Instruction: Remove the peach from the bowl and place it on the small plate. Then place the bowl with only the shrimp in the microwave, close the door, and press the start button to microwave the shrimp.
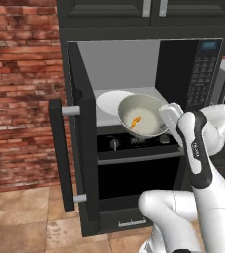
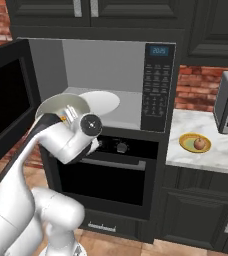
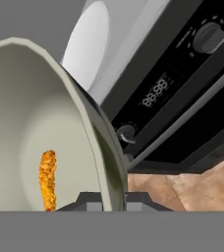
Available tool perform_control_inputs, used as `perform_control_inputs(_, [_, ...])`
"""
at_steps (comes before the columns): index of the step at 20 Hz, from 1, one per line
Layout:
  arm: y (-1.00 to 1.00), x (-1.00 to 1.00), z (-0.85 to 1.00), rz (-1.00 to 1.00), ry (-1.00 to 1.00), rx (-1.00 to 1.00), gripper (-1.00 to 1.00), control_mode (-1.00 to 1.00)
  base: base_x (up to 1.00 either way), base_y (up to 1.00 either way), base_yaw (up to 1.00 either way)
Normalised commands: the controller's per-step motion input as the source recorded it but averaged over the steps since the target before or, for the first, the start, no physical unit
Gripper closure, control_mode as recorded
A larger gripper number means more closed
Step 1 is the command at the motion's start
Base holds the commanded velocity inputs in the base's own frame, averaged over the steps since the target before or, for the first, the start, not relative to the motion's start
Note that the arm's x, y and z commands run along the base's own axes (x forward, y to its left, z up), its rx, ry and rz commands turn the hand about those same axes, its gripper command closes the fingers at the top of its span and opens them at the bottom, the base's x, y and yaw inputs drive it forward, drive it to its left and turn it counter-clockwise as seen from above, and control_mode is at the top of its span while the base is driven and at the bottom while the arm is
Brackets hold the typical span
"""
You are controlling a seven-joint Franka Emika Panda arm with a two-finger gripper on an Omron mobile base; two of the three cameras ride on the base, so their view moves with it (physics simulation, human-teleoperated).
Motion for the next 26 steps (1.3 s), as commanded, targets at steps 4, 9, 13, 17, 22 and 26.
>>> perform_control_inputs(4, [-0.01,0.97,0.06,-0.05,0.18,0.03,1.00,-1.00,0.00,0.00,0.00])
perform_control_inputs(9, [-0.02,0.82,0.07,-0.06,0.03,0.06,1.00,-1.00,0.00,0.00,0.00])
perform_control_inputs(13, [-0.06,0.62,0.00,-0.11,0.02,0.02,1.00,-1.00,0.00,0.00,0.00])
perform_control_inputs(17, [-0.02,0.65,-0.02,-0.14,0.02,0.01,1.00,-1.00,0.00,0.00,0.00])
perform_control_inputs(22, [0.00,0.44,-0.18,-0.10,0.02,0.00,1.00,-1.00,0.00,0.00,0.00])
perform_control_inputs(26, [0.04,0.25,-0.43,-0.04,0.06,0.00,1.00,-1.00,0.00,0.00,0.00])
